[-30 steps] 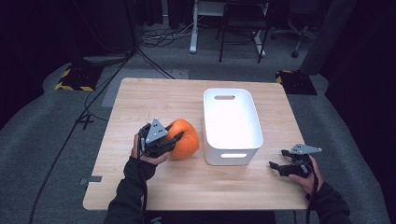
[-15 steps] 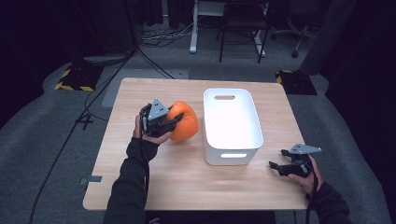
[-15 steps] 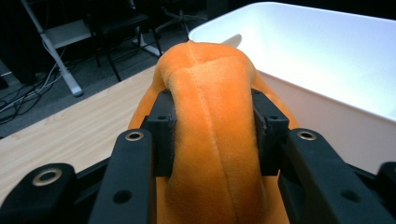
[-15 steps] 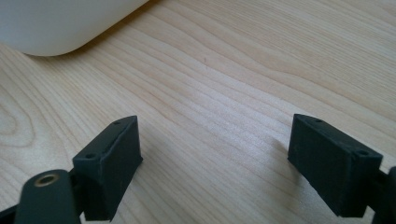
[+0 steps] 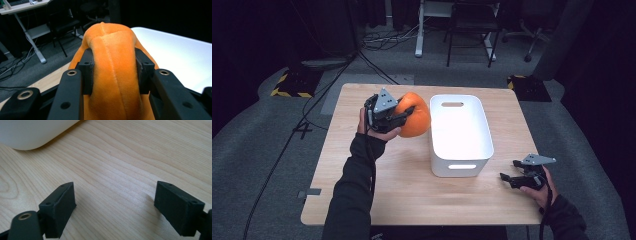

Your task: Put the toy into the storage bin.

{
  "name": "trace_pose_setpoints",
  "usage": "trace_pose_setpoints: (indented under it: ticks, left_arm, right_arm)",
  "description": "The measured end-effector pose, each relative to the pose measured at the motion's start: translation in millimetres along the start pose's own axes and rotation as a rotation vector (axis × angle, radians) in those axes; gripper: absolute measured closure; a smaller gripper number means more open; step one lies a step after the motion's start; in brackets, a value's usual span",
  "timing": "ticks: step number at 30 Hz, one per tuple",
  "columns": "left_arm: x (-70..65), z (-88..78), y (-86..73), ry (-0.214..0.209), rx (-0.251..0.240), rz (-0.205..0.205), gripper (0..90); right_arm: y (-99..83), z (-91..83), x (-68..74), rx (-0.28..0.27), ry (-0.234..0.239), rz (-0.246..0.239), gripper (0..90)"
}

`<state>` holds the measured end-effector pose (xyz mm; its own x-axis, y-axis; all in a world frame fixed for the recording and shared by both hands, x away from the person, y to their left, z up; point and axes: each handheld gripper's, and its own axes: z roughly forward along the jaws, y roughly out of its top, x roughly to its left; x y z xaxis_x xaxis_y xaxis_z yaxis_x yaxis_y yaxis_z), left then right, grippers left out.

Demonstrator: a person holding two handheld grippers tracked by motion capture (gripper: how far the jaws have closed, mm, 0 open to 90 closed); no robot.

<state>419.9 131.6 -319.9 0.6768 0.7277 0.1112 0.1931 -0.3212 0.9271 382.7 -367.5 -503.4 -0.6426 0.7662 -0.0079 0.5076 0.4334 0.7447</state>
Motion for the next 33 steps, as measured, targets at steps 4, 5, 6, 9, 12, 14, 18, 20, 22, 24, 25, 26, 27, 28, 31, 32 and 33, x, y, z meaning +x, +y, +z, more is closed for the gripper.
trace_pose_setpoints:
  ticks: [4, 5, 6, 9, 12, 14, 18, 20, 22, 24, 25, 26, 27, 28, 31, 32, 33]
  left_arm:
    - [-0.3, -8.3, 7.1, -0.004, -0.021, -0.001, 60.4]
    - [-0.4, -10.9, 9.6, -0.006, -0.023, 0.002, 60.4]
    - [-1.1, -13.1, 11.7, 0.000, -0.028, 0.000, 60.4]
    - [-4.8, -18.1, 18.3, -0.016, -0.043, 0.005, 60.2]
    - [-12.0, -21.6, 25.7, -0.033, -0.072, 0.014, 60.1]
    - [-15.1, -21.9, 28.0, -0.045, -0.080, 0.017, 60.1]
    - [-30.1, -20.4, 38.5, -0.094, -0.099, 0.050, 59.9]
    - [-36.1, -17.3, 41.2, -0.114, -0.104, 0.048, 59.9]
    - [-39.8, -14.7, 42.5, -0.122, -0.105, 0.048, 59.7]
    - [-44.2, -10.2, 45.3, -0.136, -0.107, 0.054, 59.4]
    - [-45.4, -8.5, 46.2, -0.143, -0.110, 0.056, 59.2]
    - [-46.7, -7.1, 46.9, -0.147, -0.108, 0.052, 59.2]
    - [-48.0, -5.6, 47.5, -0.150, -0.106, 0.054, 59.0]
    - [-49.3, -3.7, 48.2, -0.155, -0.109, 0.056, 59.0]
    - [-52.5, -0.7, 49.3, -0.167, -0.109, 0.057, 59.0]
    - [-56.7, 2.7, 50.1, -0.181, -0.109, 0.060, 58.9]
    - [-56.7, 2.7, 50.1, -0.181, -0.109, 0.060, 58.9]
  right_arm:
    - [0.0, 0.0, 0.0, 0.000, 0.000, 0.000, 17.1]
    - [0.0, 0.0, 0.0, 0.000, 0.000, 0.000, 17.1]
    - [0.0, 0.0, 0.0, 0.000, 0.000, 0.000, 17.1]
    - [0.0, 0.0, 0.0, 0.000, 0.000, 0.000, 17.1]
    - [0.0, 0.0, -0.1, -0.001, 0.000, -0.001, 17.1]
    - [0.0, 0.0, 0.0, 0.000, 0.000, 0.000, 17.1]
    - [0.0, 0.0, 0.0, 0.000, 0.000, 0.000, 17.1]
    - [0.0, 0.0, 0.0, 0.000, 0.000, 0.000, 17.1]
    - [0.0, 0.0, 0.0, 0.000, 0.000, 0.000, 17.1]
    - [0.0, 0.0, 0.0, 0.000, 0.000, 0.000, 17.1]
    - [0.0, 0.0, 0.0, 0.000, 0.000, 0.000, 17.1]
    - [0.0, 0.0, 0.0, 0.000, 0.000, 0.000, 17.1]
    - [0.0, 0.0, 0.0, 0.000, 0.000, 0.000, 17.1]
    - [0.0, 0.0, 0.0, 0.000, 0.000, -0.001, 17.1]
    - [0.0, 0.0, 0.0, 0.000, 0.000, 0.000, 17.1]
    - [0.0, 0.0, -0.1, 0.000, 0.000, -0.001, 17.1]
    - [-0.1, 0.1, -0.2, -0.001, 0.000, -0.004, 17.0]
